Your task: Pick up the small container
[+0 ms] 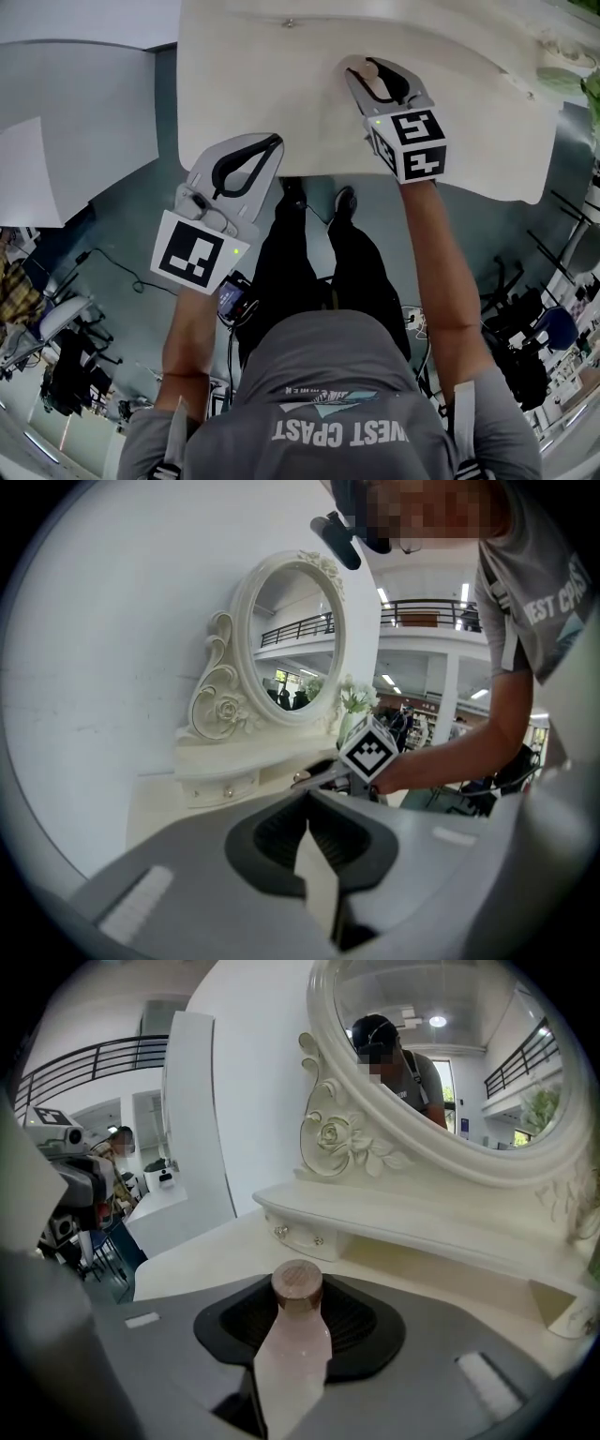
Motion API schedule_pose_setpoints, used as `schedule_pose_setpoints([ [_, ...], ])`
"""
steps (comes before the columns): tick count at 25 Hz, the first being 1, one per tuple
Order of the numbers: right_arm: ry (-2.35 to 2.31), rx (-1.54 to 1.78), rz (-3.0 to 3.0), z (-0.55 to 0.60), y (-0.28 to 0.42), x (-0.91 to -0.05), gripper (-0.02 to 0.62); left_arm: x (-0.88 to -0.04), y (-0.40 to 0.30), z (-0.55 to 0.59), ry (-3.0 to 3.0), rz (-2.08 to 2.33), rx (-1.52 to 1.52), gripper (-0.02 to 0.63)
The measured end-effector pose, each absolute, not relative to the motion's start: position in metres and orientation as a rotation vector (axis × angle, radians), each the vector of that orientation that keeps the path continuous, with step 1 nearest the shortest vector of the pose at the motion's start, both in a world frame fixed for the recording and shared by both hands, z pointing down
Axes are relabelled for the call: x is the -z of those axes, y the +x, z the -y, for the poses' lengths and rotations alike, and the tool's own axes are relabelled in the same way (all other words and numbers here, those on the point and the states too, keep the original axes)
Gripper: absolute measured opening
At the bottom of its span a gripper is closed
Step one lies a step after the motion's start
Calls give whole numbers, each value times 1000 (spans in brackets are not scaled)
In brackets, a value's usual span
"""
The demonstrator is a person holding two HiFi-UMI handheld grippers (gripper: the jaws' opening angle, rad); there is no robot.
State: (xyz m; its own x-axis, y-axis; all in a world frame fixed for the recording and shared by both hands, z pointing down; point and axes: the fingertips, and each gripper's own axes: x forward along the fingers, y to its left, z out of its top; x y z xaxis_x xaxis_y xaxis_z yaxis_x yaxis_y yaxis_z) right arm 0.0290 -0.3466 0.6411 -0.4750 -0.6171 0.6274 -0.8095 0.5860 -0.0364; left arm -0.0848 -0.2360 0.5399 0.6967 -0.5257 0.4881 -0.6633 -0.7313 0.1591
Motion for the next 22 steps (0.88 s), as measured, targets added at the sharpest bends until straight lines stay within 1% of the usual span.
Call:
schedule_pose_setpoints([
  [5,1131,-484,2228,346,36,-642,144,-533,-79,240,2608,941,-558,3],
  [10,1153,-476,2245,337,39,-619,144,-515,-83,241,2644,953,-529,3],
  [14,1177,-456,2267,331,43,-588,144,-499,-83,241,2676,953,-515,3],
  [22,1219,-379,2352,315,55,-500,144,-454,-73,238,2743,948,-479,3],
])
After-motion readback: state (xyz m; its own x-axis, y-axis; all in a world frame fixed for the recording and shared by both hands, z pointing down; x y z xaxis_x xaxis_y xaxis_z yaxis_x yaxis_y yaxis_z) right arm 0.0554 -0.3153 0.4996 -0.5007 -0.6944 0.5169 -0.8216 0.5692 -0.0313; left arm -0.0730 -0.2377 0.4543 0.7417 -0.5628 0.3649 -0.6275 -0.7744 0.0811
